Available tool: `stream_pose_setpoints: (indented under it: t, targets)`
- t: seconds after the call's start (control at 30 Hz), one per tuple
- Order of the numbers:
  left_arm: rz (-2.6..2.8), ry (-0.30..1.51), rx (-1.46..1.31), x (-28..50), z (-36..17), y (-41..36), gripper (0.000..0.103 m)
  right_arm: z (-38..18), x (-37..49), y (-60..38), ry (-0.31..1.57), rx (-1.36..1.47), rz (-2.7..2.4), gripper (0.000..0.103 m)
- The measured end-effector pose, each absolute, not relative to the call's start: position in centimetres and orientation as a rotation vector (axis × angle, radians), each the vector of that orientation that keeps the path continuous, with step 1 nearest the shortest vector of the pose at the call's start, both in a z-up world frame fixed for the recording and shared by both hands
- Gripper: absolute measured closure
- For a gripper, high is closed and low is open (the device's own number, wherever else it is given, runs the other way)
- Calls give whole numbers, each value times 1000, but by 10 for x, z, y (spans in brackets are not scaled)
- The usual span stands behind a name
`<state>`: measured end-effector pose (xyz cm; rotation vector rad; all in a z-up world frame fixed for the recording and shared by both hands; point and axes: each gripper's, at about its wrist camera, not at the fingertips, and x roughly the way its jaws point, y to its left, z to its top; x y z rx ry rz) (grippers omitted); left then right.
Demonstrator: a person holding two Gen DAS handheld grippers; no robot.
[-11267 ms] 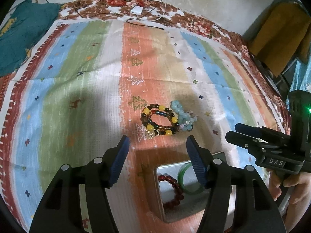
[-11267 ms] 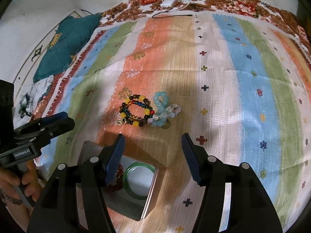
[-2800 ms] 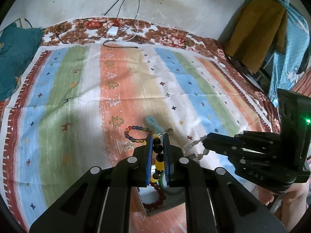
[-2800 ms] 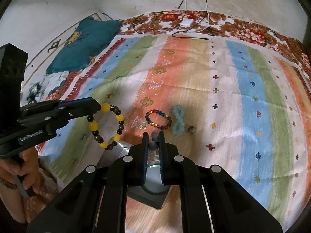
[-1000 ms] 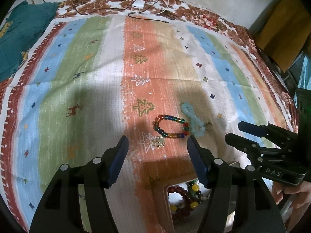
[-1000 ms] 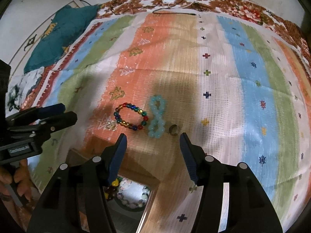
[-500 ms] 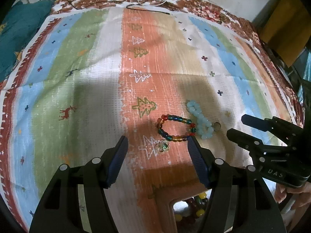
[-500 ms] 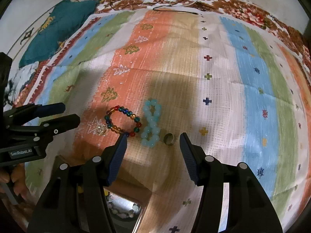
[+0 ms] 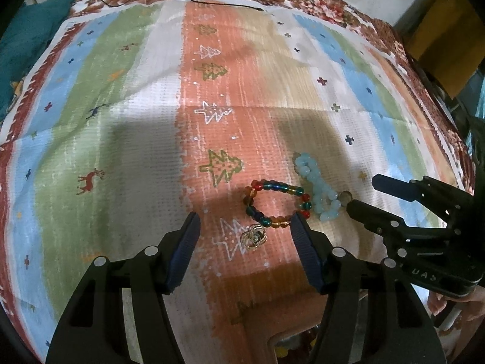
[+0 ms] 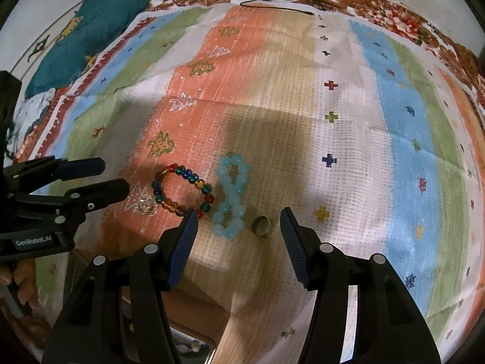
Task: Organize jewelry
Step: 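Move both tools to the multicolour and pale blue bead bracelets on the cloth, then grasp the multicolour bead bracelet with the left tool while the right tool grasps the pale blue bracelet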
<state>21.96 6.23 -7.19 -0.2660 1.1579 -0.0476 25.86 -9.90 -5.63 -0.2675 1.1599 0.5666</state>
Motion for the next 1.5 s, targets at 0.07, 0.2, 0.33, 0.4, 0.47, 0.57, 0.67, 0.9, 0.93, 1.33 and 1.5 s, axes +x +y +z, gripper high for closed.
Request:
stream_pose_setpoints:
  t: [0.07, 0.2, 0.33, 0.4, 0.47, 0.57, 0.67, 0.9, 0.93, 1.33, 1.5]
  targets:
    - [-48, 1162, -264, 222, -73, 62, 42, -57, 259, -97, 1159, -275, 571, 47]
    - [-45, 1170, -262, 226, -77, 62, 42, -61, 262, -95, 1163, -282, 570, 47]
    - [-42, 1180, -251, 230, -81, 62, 44, -66, 266, -93, 1174, -290, 565, 47]
    - [-32, 1183, -232, 232, -83, 61, 44, -69, 268, -92, 1182, -297, 566, 47]
    - [-24, 1185, -212, 235, -84, 60, 46, -71, 269, -90, 1185, -301, 568, 47]
    - [-28, 1197, -209, 238, -88, 60, 50, -73, 269, -88, 1188, -307, 577, 49]
    - [-28, 1204, -201, 241, -90, 59, 52, -76, 273, -85, 1196, -307, 576, 55]
    - [-39, 1219, -186, 247, -95, 55, 57, -84, 278, -84, 1211, -317, 573, 62]
    - [-39, 1221, -184, 248, -96, 55, 57, -85, 279, -83, 1211, -318, 574, 63]
    - [-17, 1262, -126, 257, -113, 50, 71, -92, 281, -76, 1227, -338, 584, 77]
    - [2, 1262, -120, 259, -116, 55, 88, -93, 279, -75, 1232, -330, 593, 87]
